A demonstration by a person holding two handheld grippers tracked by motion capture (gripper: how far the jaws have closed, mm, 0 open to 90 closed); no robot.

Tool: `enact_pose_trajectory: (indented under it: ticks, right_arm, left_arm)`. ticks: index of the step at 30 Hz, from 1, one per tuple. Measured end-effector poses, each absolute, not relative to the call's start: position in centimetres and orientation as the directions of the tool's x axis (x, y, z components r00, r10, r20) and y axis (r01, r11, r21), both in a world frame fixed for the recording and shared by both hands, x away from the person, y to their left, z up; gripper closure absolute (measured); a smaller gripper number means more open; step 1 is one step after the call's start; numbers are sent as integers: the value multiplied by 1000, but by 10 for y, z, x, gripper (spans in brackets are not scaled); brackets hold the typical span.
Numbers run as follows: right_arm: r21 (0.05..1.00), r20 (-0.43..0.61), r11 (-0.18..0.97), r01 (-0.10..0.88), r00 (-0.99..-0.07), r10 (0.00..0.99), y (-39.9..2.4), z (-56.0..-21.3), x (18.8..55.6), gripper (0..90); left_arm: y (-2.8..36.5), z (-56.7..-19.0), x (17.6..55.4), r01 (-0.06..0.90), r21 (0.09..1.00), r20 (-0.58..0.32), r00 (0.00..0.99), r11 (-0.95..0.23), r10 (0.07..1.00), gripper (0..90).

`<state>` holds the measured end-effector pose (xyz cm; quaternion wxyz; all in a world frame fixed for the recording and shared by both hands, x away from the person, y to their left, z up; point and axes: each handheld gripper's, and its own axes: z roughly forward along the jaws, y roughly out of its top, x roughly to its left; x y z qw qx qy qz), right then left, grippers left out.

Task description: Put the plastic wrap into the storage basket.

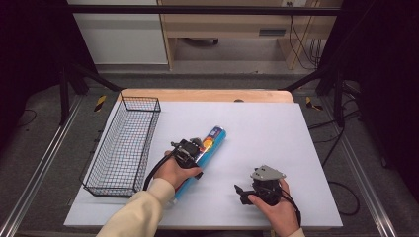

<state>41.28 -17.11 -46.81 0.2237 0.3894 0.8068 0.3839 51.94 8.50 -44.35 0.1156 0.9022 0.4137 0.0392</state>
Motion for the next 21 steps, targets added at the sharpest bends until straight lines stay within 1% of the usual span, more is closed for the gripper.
enact_pose_trajectory:
  ticks: [12, 21]
  right_arm:
    - [791, -61, 402, 460, -595, 801, -170, -468, 413, 100]
    - [792, -60, 401, 461, -595, 802, -171, -468, 413, 100]
  left_arm:
    - [89, -438, 517, 731, 277, -11, 651, -624, 759, 310]
    - [89, -433, 517, 722, 281, 4, 658, -632, 753, 312]
